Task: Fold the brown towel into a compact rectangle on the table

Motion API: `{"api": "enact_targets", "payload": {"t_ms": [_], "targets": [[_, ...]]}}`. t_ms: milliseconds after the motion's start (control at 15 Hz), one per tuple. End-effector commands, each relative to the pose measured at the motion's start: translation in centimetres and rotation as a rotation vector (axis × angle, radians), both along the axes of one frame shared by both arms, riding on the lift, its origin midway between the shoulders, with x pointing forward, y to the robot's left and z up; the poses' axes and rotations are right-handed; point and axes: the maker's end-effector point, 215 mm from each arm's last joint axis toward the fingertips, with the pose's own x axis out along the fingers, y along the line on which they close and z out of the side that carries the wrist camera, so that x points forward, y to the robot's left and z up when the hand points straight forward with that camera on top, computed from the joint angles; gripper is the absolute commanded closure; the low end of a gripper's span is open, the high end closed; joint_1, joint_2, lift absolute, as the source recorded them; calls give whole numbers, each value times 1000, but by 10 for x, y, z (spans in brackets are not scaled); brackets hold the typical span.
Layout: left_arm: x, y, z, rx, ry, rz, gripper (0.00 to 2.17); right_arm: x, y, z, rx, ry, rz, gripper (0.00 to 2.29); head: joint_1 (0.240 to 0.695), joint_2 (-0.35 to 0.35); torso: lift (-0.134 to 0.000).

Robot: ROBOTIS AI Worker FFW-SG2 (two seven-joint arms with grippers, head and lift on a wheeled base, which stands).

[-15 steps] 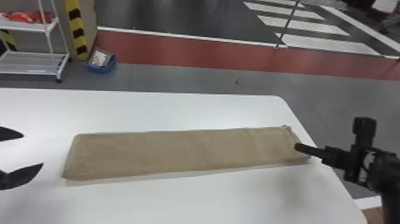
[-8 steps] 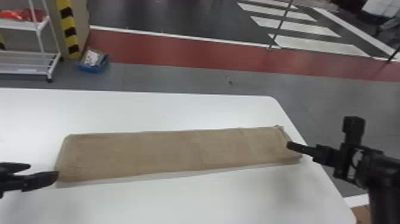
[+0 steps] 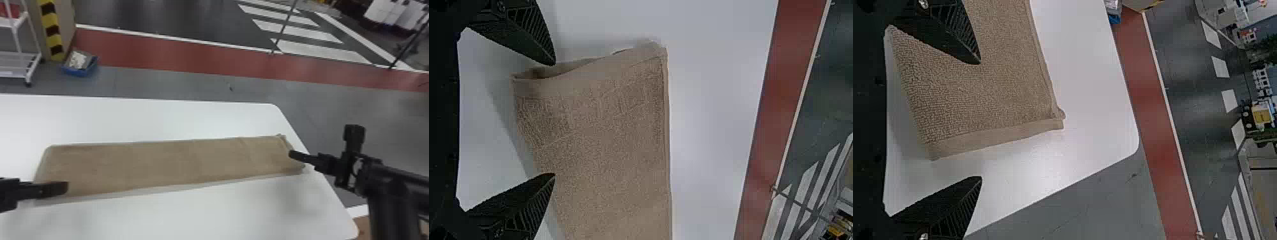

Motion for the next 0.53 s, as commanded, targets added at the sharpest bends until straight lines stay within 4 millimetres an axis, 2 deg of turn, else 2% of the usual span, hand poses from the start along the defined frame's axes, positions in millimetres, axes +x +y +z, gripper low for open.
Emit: {"api": "enact_targets", "payload": {"t_ms": [0, 267, 467], "targets": [[10, -6, 3, -2, -3, 3, 97, 1, -5, -2, -5, -4, 0, 46, 695, -350, -124], [24, 0, -15, 15, 66, 52, 103, 0, -17, -2, -21, -11, -6, 46, 695, -350, -124], [39, 3, -17, 40, 62, 76, 130, 1, -20, 0, -26, -20, -8, 46, 695, -350, -124]]}}
